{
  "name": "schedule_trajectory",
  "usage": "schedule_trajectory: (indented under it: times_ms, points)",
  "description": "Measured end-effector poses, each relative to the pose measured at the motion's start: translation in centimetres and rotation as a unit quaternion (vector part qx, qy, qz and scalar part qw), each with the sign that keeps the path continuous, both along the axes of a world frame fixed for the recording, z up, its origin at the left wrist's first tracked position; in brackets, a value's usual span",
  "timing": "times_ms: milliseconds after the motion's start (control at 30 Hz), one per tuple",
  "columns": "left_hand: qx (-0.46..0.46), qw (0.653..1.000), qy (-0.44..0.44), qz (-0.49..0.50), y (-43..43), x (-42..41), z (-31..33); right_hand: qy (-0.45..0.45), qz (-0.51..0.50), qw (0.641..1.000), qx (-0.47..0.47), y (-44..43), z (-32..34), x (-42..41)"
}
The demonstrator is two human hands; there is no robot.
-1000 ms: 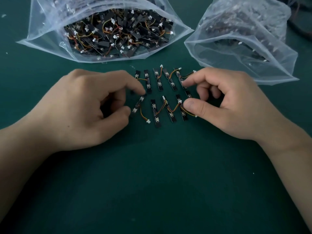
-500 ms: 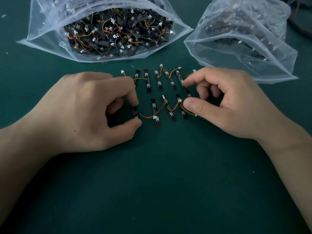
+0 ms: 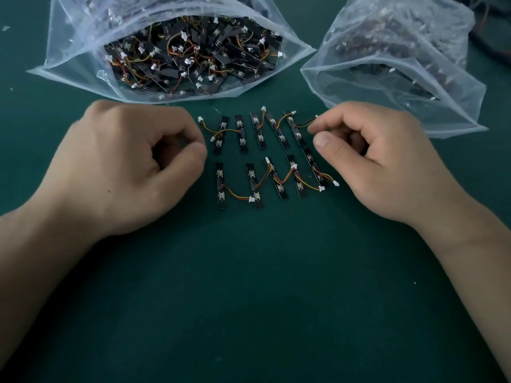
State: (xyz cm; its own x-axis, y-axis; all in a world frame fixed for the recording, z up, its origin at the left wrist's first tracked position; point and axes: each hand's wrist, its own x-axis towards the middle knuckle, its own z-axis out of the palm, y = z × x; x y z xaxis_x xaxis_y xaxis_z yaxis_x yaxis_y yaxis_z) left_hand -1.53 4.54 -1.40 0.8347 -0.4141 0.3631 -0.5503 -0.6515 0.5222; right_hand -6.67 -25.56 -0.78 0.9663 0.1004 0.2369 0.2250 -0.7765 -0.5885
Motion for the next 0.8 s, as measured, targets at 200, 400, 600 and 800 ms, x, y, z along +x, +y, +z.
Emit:
schedule_trajectory:
  times_ms: [200, 400, 600, 800]
  points:
    - [-0.001, 1.0, 0.013, -0.019, -0.21, -0.28, 0.36, 0.003, 0.004, 1.0, -0.016, 0.0, 0.09, 0.05]
    - [-0.006, 0.999, -0.002, -0.034, -0.3, -0.32, 0.41, 0.0, 0.004, 1.0, -0.023, 0.05, 0.1, 0.03]
    - [-0.01, 1.0, 0.005, -0.008, -0.26, -0.31, 0.37, 0.0, 0.003, 1.0, -0.024, 0.14, 0.14, 0.01]
    - [-0.016, 1.0, 0.001, -0.022, -0.34, -0.36, 0.49, 0.002, -0.001, 1.0, -0.029, 0.2, 0.24, 0.03]
